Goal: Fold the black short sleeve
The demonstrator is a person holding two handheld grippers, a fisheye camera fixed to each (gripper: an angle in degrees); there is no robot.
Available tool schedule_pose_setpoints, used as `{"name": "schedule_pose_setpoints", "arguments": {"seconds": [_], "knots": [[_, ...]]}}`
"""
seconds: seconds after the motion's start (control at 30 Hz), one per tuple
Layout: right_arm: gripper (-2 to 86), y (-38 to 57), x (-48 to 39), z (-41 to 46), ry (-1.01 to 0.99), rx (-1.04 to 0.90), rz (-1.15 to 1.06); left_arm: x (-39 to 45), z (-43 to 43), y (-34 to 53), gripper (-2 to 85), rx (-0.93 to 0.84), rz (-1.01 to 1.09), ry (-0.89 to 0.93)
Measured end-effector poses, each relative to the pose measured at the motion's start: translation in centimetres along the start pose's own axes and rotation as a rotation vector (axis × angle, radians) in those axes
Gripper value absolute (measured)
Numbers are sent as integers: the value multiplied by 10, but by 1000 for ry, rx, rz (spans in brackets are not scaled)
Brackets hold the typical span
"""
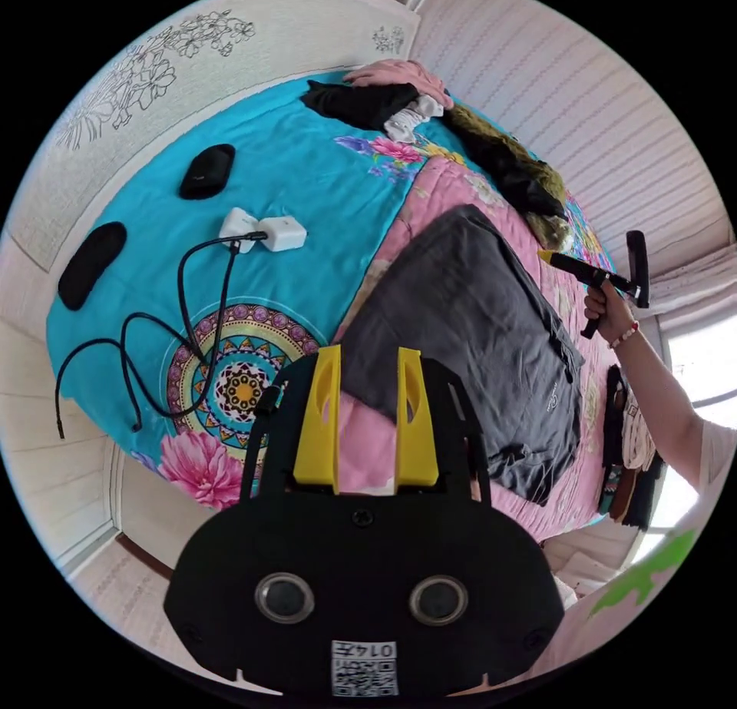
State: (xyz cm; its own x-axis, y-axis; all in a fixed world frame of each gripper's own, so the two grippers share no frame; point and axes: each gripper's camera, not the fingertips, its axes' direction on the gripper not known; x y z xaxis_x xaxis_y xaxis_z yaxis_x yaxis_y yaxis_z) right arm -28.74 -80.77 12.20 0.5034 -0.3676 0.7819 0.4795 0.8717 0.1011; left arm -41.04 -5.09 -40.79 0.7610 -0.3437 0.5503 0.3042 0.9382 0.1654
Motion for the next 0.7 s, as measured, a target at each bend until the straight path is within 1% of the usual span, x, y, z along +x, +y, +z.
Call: {"name": "schedule_pose_setpoints", "arguments": {"seconds": [0.13, 0.2, 0.23, 0.33, 0.37, 0.43, 0.53, 0.63, 0.7], "knots": [[95, -54, -3, 39, 29, -60, -11, -54, 14, 29, 117, -13, -99, 47], [99, -80, -8, 60, 75, -98, -44, -73, 20, 44, 116, -14, -148, 105], [101, -85, -9, 65, 86, -107, -51, -83, 25, 53, 115, -22, -169, 144], [107, -107, -12, 90, 120, -156, -79, -107, 37, 74, 109, -37, -201, 139], [108, -114, -13, 99, 132, -177, -86, -118, 40, 80, 109, -29, -236, 173], [109, -123, -10, 109, 151, -181, -64, -132, 44, 87, 108, -29, -272, 210], [105, -136, -2, 126, 118, -188, -5, -145, 50, 100, 88, -23, -293, 201], [80, -147, -8, 147, 81, -266, -35, -155, 52, 111, 51, -13, -289, 189], [39, -156, -17, 159, 84, -329, -77, -159, 55, 117, 26, -15, -273, 225]]}}
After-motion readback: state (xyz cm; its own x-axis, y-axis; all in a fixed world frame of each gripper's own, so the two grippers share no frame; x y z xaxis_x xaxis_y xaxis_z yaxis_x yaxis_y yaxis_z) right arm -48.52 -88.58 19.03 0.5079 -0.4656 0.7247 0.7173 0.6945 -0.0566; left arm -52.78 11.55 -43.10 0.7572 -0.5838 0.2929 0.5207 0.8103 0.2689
